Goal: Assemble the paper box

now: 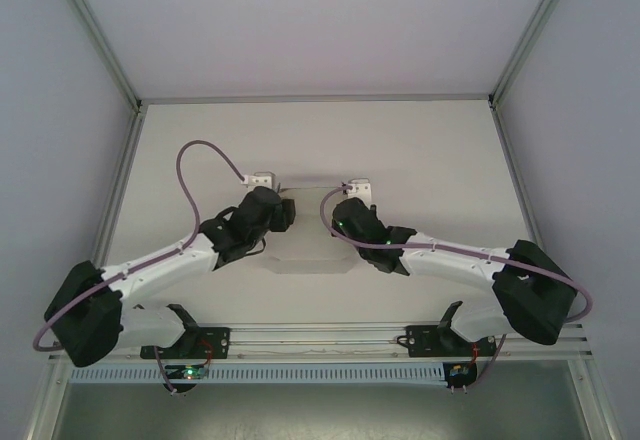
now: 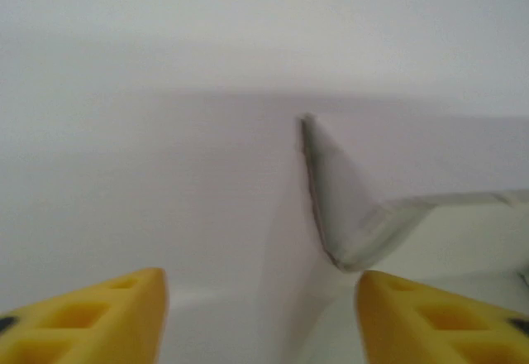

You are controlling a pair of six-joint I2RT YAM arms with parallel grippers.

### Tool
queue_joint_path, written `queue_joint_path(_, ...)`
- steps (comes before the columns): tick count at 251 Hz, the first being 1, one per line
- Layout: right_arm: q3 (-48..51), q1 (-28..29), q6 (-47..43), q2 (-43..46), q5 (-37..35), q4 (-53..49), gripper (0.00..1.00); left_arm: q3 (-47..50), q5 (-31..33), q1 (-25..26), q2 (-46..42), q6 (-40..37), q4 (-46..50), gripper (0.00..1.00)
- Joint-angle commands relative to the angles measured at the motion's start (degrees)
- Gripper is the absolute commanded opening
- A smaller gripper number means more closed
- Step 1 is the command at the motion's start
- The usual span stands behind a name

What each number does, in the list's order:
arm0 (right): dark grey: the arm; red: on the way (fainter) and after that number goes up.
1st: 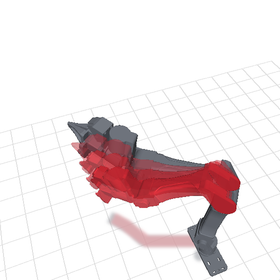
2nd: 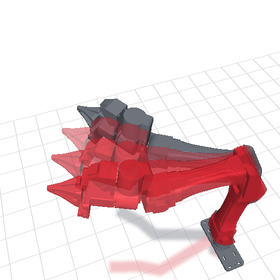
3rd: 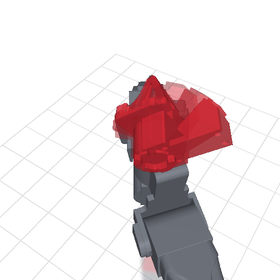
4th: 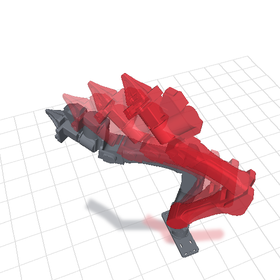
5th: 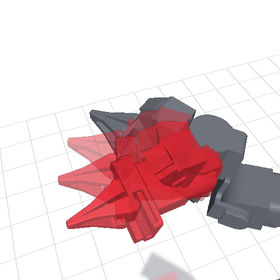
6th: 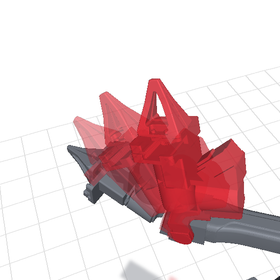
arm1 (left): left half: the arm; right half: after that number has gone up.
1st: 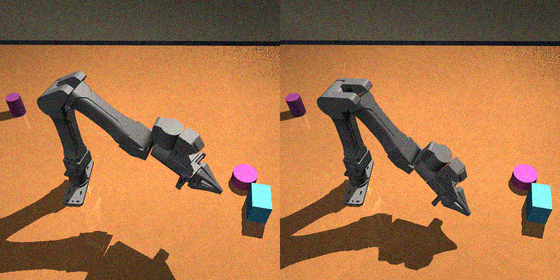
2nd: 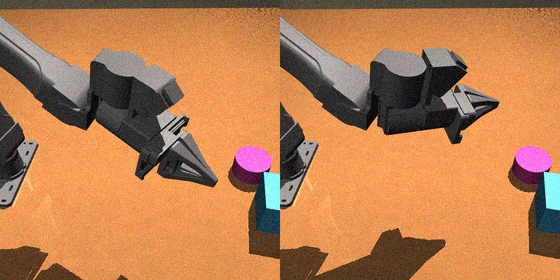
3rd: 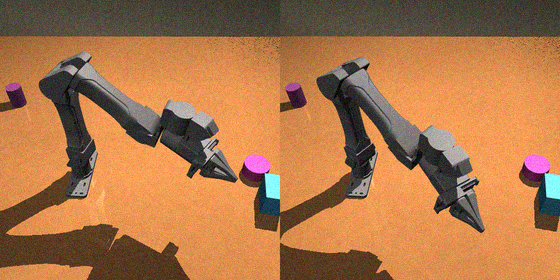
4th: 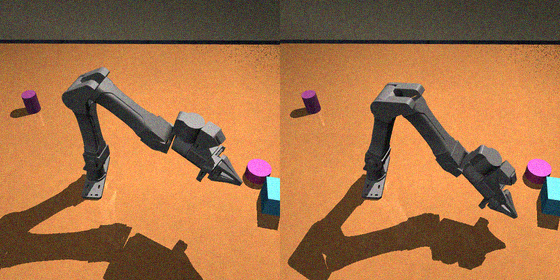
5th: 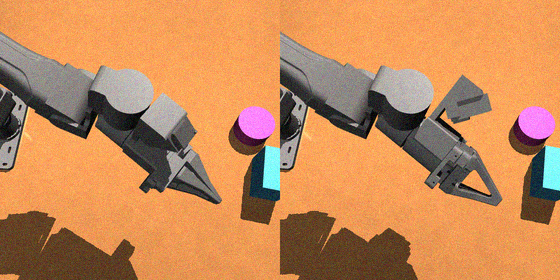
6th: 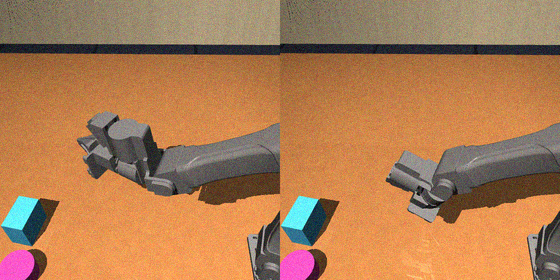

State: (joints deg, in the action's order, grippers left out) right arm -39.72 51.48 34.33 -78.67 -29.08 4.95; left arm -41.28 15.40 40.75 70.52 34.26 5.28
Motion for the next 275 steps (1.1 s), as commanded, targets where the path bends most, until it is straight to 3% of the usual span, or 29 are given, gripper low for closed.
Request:
queue_joint_path(1, -1.1, -0.4, -0.4, -0.9, -3.0, 0.6, 0.0, 0.7, -7.7, -0.3, -3.7, -3.0, -2.2, 0.78)
queue_joint_path(27, -0.4, -0.5, -3.2, -1.0, -2.5, 2.6, 0.0, -0.1, -8.2, -0.3, -5.8, -2.6, -0.1, 1.0)
queue_joint_path(81, 3.1, -2.3, -9.1, -2.3, 1.1, 12.8, 0.0, -5.4, 3.6, -1.6, -6.2, 5.2, 12.1, 1.0)
queue_joint_path(135, 5.3, -2.8, -11.6, -7.2, 1.3, 21.1, 0.0, 1.1, -2.9, -3.5, -7.2, 4.5, 1.4, 1.0)
queue_joint_path(171, 8.0, -2.7, -12.6, -9.4, 1.5, 27.6, 0.0, 1.3, -2.7, -4.5, -6.8, 7.2, 1.5, 1.0)
queue_joint_path(200, 11.8, -2.5, -14.1, -11.9, 2.3, 37.7, 0.0, 1.3, -2.9, -5.3, -3.8, 11.4, 1.2, 0.91)
queue_joint_path(275, 13.7, -0.7, -16.8, -17.2, 0.1, 44.8, 0.0, 5.1, -6.3, -6.1, 1.5, 15.2, -10.8, 0.76)
